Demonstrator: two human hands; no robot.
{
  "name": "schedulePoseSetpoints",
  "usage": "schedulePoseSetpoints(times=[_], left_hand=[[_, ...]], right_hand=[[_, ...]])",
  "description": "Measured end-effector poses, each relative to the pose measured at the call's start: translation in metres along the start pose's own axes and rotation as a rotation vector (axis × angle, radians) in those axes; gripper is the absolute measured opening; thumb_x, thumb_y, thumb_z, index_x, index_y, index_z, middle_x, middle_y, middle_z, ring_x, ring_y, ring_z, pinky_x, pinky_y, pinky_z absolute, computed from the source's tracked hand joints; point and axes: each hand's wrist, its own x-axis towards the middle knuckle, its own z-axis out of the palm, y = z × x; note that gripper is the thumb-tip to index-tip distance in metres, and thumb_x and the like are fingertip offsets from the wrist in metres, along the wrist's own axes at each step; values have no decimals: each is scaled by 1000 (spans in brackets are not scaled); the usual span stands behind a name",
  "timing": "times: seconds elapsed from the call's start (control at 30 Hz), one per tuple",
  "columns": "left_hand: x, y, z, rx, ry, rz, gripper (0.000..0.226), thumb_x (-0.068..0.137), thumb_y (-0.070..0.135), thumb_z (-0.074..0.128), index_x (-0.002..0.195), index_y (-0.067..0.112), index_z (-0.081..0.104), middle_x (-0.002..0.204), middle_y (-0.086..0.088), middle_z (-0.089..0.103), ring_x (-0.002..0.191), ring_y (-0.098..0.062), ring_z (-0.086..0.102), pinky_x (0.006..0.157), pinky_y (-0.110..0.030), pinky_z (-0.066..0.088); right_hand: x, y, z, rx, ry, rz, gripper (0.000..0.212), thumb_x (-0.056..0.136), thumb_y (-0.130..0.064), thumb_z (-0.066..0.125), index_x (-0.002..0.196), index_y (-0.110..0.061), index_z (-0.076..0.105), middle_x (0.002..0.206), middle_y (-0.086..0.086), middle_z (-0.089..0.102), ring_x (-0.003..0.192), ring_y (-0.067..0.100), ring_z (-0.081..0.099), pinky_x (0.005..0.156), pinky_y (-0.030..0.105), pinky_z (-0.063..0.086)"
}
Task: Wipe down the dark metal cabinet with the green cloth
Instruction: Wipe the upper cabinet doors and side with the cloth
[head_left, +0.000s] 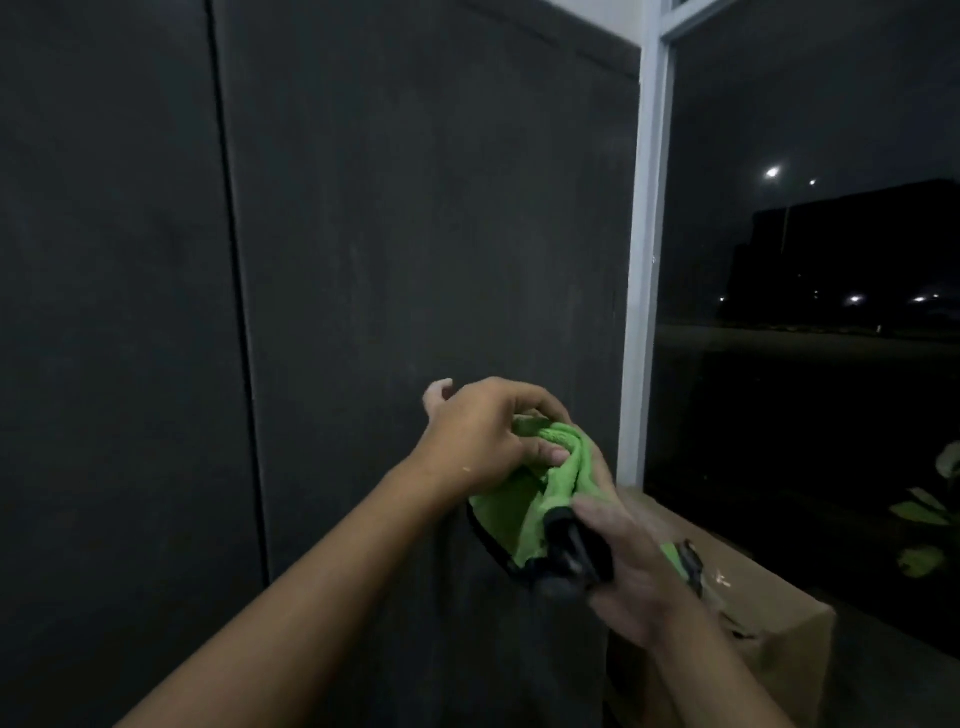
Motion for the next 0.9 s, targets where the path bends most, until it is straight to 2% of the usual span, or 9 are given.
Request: schedulePoseSetpoints(times=[0.07,0.13,0.23,0.37,0.5,0.6,0.67,0.77,0.9], left_hand=[[-1,6,-12,165,95,55,27,73,57,74,95,46,63,100,28,64,125,-2,33,97,-42,15],[-1,10,-23,341,175,89,36,73,64,68,101,44,59,108,24,59,125,-12,23,90,-40,17],[3,15,-38,350,261,42,40,72,69,64,101,41,57,104,21,55,115,-13,26,85,-38,20],[11,13,-58,352,335,47,20,86,48,57,104,39,53,99,18,58,116,-13,28,81,-36,15],[22,3,-82,472,309,51,42,87,40,54,127,43,38,134,8,44,133,-19,16,100,-40,15],[35,-6,-101,512,308,3,55,90,35,54,137,42,27,157,-4,19,143,-24,2,112,-48,6],[43,-12,-113,548,311,-14,62,90,34,55,141,42,21,160,-6,6,145,-23,-3,115,-50,2],[55,-22,-133,622,300,5,76,89,37,58,149,39,12,162,1,-8,144,-17,-6,116,-47,-2],[68,-24,-152,680,389,43,77,89,37,58,152,38,14,162,3,-1,142,-14,-1,116,-42,-4]], right_hand=[[9,0,21,-160,70,-56,76,79,-18,79,142,-38,43,136,15,60,125,36,59,98,50,52],[19,4,36,-256,173,-121,66,80,-20,77,137,-38,49,132,13,63,121,35,61,103,59,47],[30,3,45,-239,292,-178,48,82,-22,75,128,-29,60,123,15,68,115,36,65,100,65,47],[48,-14,42,-41,400,-215,40,83,-13,69,122,-8,62,116,28,68,110,48,64,97,73,43],[77,-50,37,-213,501,-443,30,90,-4,66,118,-14,65,115,19,70,108,36,68,95,53,54],[107,-85,42,-546,542,-643,47,89,-6,67,131,-26,60,116,-1,68,107,14,66,82,23,56],[133,-109,46,-670,571,-775,55,90,-5,66,139,-26,54,119,-8,64,102,-2,62,77,12,52],[177,-143,51,-821,581,-931,61,92,-13,63,147,-32,43,129,-5,59,110,8,61,87,28,58],[235,-174,63,-1022,557,-1085,69,90,-11,64,152,-18,37,149,9,45,134,21,47,109,26,42]])
